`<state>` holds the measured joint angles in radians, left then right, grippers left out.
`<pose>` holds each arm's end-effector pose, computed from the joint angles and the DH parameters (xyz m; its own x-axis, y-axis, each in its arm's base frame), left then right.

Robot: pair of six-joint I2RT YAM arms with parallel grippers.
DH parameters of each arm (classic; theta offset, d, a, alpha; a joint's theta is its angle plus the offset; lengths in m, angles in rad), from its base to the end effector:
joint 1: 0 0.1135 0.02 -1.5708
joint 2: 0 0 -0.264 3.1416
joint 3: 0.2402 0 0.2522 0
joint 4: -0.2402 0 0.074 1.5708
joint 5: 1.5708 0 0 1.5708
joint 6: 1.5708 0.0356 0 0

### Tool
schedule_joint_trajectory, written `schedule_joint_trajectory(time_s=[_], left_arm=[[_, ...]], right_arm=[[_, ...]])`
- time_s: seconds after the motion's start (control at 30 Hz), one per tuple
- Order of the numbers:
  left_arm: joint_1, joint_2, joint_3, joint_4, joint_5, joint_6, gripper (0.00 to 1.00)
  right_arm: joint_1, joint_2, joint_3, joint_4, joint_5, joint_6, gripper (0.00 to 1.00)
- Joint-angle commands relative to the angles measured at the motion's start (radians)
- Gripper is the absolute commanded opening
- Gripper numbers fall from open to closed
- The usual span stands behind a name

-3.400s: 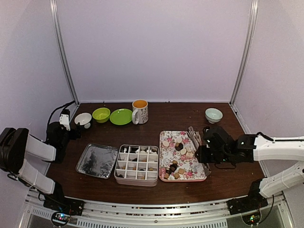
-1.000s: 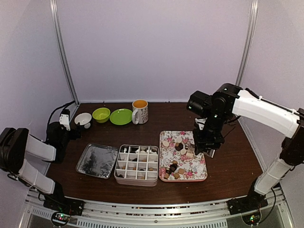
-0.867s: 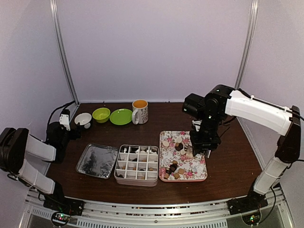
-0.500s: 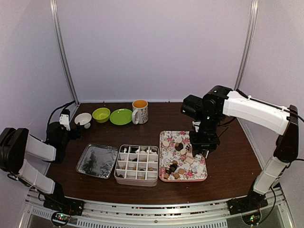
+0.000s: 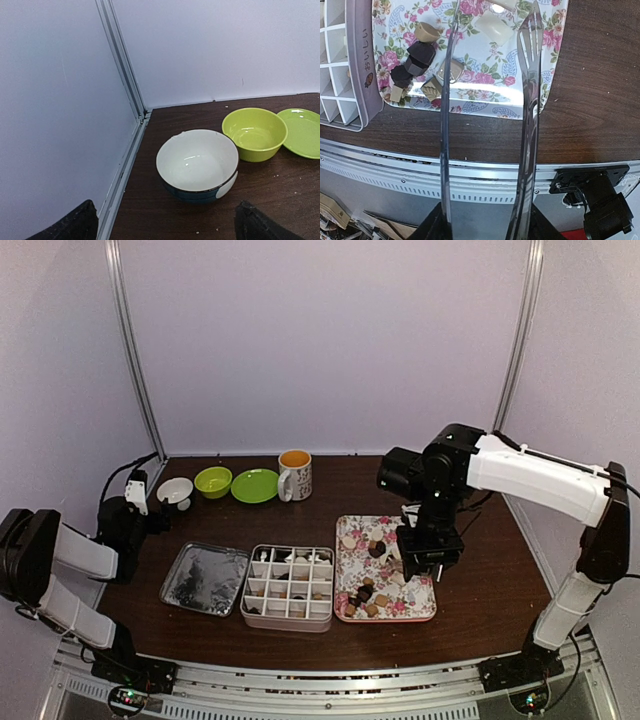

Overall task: Pack the chocolate
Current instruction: Pick up the fake chocolate from the plate.

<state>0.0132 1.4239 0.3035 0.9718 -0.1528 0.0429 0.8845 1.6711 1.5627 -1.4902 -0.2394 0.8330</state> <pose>0.2499 0.0087 0.1641 -0.1549 0.0404 -0.9871 -0.1571 0.9855 0.0649 0.1794 0.2323 0.3008 -0.9791 -0.0609 0.1941 -0.0340 0.9897 0.1389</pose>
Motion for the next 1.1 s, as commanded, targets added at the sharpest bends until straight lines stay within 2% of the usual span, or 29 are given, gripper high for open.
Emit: schedule_joint_trajectory(time_s=[0.0,0.57,1.07], left_arm=[[0.006,0.0,0.022,0.052,-0.001,-0.006,0.98],[0.007,0.001,0.022,0.053,-0.002,-0.006,0.98],[0.007,0.001,0.022,0.053,-0.002,-0.006,0.98]], right_arm=[[0.002,-0.022,-0.019,-0.018,-0.022,-0.01,0.48],[0.001,0.078,-0.026,0.017,-0.04,0.009,0.47],[-0.013,0.069,-0.031,0.017,-0.04,0.039,0.39]])
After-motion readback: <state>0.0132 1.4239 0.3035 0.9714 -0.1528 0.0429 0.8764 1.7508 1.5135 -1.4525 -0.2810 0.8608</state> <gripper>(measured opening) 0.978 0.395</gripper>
